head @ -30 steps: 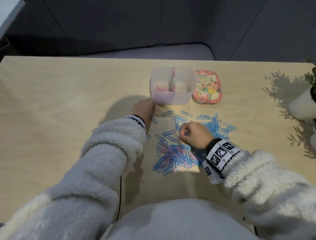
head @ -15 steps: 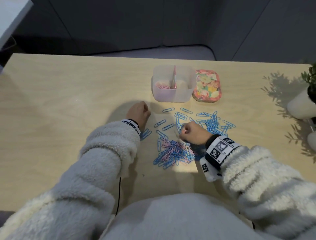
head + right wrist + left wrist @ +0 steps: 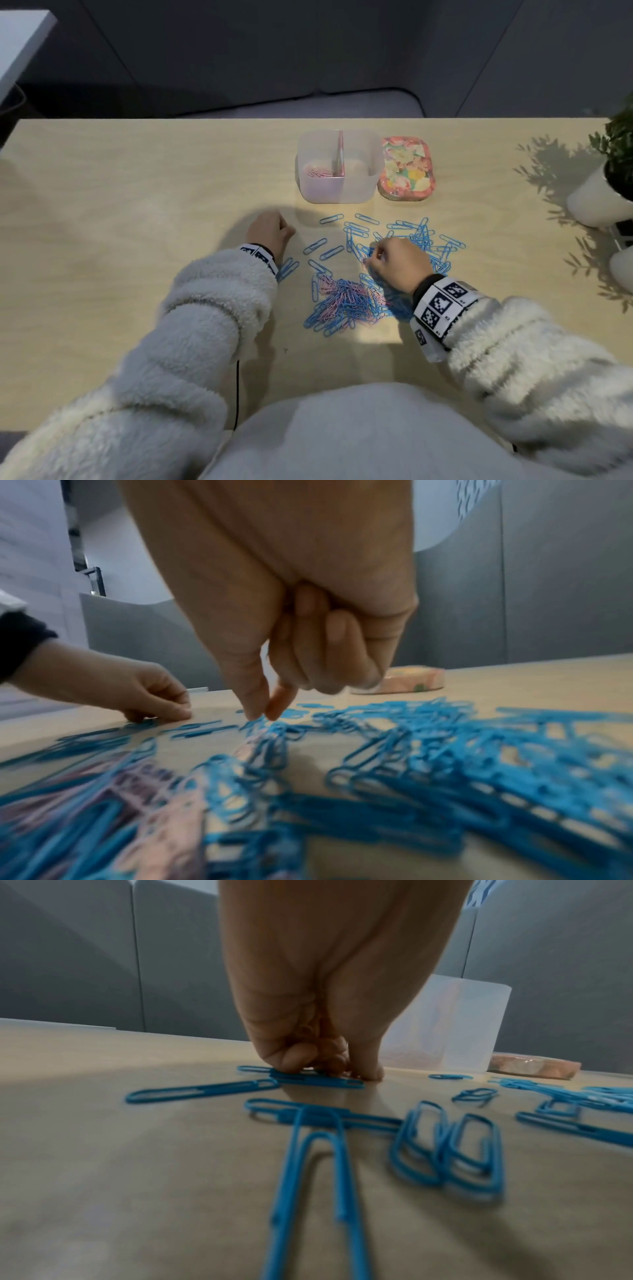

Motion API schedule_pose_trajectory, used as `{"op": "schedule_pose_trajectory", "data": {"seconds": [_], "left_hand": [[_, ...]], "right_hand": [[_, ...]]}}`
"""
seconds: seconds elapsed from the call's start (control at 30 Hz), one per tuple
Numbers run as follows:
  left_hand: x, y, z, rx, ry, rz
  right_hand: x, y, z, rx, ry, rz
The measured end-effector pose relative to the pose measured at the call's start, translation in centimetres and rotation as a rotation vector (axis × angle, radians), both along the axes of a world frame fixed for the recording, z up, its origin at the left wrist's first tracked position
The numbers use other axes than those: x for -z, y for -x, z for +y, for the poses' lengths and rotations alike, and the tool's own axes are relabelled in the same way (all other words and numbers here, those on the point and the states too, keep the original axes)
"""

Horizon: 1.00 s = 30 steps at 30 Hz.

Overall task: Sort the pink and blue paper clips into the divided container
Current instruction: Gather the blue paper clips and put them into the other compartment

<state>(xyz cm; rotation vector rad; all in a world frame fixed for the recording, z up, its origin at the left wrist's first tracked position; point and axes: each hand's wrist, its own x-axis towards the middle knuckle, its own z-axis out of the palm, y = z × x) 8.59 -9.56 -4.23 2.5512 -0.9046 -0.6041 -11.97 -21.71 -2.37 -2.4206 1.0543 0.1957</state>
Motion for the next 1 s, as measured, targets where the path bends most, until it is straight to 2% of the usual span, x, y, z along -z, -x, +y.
{"op": "schedule_pose_trajectory", "data": {"seconds": [0.13, 0.2, 0.3, 0.37, 0.43, 0.5, 0.57, 0.6, 0.7, 0.77, 0.87, 0.93, 1.0], "left_hand": [[-0.6, 0.6, 0.1, 0.043, -0.008, -0.001], [-0.8, 0.9, 0.2, 0.054, 0.021, 0.062], [-1.5, 1.9, 0.4, 0.113, 0.093, 0.354], [-2.0, 3.0, 0.7, 0.118, 0.136, 0.546], [-2.2, 4.1, 0.8, 0.029, 0.164, 0.740], [-2.3, 5.1, 0.9, -0.130, 0.201, 0.930], [-2.6, 5.8, 1.3, -0.199, 0.237, 1.011], [-2.6, 6.0, 1.6, -0.153, 0.235, 0.943], [-2.2, 6.5, 2.3, 0.222, 0.127, 0.474], [-1.7, 7.0, 2.6, 0.418, -0.001, 0.242], [-0.9, 7.4, 2.8, 0.526, -0.063, 0.066], [-0.7, 7.6, 2.8, 0.525, -0.050, 0.025], [-0.7, 7.8, 2.8, 0.522, -0.042, -0.001]], "right_hand": [[0.7, -1.1, 0.9, 0.010, -0.027, 0.055], [0.7, -1.5, 0.8, 0.031, -0.083, 0.060], [1.1, -1.6, 0.1, 0.048, -0.214, 0.046], [1.3, -1.3, -0.3, 0.059, -0.257, -0.037], [1.0, -0.7, -0.6, 0.089, -0.377, -0.194], [0.4, 0.0, -0.9, 0.118, -0.586, -0.301], [-0.1, 0.6, -1.0, 0.149, -0.759, -0.345], [-0.2, 0.8, -0.9, 0.164, -0.782, -0.359], [0.1, 1.0, -0.6, 0.196, -0.725, -0.383], [0.6, 1.1, -0.3, 0.115, -0.620, -0.364], [1.2, 0.9, 0.8, -0.067, -0.436, -0.231], [1.3, 0.9, 1.7, -0.142, -0.296, -0.131], [1.4, 0.9, 2.3, -0.184, -0.236, -0.106]]}}
